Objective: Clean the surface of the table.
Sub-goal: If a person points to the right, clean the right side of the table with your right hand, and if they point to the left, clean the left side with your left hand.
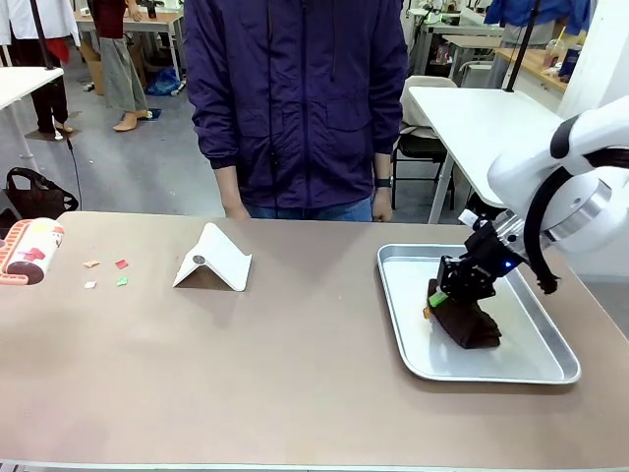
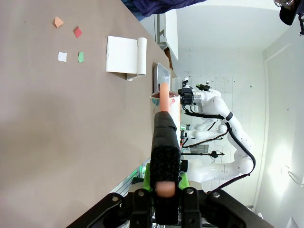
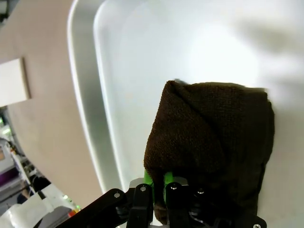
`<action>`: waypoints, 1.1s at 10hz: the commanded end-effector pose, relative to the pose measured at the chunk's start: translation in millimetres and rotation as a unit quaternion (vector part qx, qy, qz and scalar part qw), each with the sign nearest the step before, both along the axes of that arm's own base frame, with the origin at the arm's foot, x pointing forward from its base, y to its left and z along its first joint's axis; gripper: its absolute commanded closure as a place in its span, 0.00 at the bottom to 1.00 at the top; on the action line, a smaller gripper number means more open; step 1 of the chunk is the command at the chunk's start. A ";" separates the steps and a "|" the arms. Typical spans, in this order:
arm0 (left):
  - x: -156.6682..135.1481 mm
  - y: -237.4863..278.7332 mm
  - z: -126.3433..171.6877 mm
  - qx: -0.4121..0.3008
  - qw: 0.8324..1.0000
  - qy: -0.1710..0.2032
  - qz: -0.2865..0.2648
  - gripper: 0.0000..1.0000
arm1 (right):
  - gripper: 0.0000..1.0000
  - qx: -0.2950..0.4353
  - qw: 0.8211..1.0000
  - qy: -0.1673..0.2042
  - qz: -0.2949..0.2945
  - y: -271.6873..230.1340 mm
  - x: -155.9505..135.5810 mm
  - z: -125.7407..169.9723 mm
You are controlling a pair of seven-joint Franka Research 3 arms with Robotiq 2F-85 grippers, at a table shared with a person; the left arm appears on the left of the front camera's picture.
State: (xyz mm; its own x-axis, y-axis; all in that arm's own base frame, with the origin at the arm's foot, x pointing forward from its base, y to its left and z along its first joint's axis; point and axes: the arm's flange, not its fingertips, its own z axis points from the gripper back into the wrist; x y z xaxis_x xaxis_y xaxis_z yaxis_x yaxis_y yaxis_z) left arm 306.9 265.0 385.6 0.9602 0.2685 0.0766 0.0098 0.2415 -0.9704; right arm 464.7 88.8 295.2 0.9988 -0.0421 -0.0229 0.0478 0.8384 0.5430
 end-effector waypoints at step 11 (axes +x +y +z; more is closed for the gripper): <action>0.2 -0.7 4.2 -0.003 1.000 -0.004 0.001 1.00 | 0.92 -0.097 0.993 -0.056 0.029 25.7 -1.7 7.1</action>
State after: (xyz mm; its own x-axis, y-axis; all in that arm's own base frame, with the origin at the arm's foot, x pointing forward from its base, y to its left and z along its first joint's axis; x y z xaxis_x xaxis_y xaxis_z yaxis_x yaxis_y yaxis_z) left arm 306.9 265.0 385.6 0.9602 0.2685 0.0766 0.0098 0.2415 -0.9703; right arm 464.3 123.1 298.8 0.9933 0.0695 0.0924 -0.1025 0.8990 0.4258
